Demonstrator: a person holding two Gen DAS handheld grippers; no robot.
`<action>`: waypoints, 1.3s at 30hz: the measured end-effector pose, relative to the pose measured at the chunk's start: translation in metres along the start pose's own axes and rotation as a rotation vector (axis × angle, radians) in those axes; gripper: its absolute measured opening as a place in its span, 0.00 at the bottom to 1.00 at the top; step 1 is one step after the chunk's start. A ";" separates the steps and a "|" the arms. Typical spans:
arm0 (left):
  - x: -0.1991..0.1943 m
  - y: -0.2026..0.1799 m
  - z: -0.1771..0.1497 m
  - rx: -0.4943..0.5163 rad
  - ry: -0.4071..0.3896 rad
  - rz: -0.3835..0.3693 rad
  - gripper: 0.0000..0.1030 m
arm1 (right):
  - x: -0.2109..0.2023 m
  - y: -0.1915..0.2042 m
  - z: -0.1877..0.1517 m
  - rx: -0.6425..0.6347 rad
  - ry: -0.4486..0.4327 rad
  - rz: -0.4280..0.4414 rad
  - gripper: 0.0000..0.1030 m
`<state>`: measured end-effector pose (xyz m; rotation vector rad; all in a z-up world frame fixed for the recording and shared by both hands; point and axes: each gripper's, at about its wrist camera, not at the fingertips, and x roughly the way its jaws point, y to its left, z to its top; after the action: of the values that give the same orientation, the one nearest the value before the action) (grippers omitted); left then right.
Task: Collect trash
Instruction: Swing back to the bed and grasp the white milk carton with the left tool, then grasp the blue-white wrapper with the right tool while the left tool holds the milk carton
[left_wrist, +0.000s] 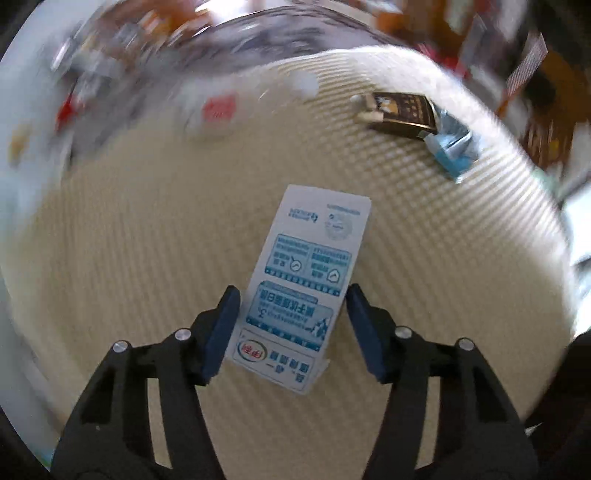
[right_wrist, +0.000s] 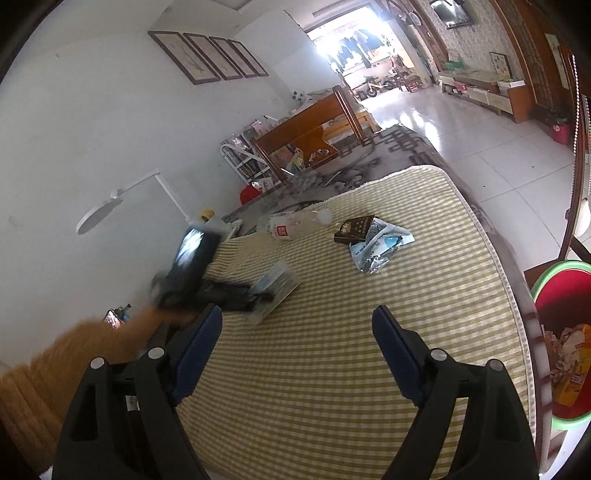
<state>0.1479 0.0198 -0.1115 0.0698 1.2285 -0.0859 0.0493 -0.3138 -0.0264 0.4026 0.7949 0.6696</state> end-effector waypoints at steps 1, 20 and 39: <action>-0.010 0.000 -0.016 -0.035 -0.036 0.008 0.56 | 0.001 0.001 0.000 -0.002 0.003 -0.009 0.79; -0.048 0.009 -0.112 -0.444 -0.316 -0.225 0.54 | 0.189 -0.031 0.075 -0.213 0.281 -0.472 0.79; -0.046 0.008 -0.111 -0.478 -0.327 -0.250 0.51 | 0.213 -0.045 0.069 -0.114 0.281 -0.420 0.20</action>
<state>0.0292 0.0404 -0.1049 -0.4976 0.8990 -0.0175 0.2290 -0.2066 -0.1175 0.0304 1.0642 0.3768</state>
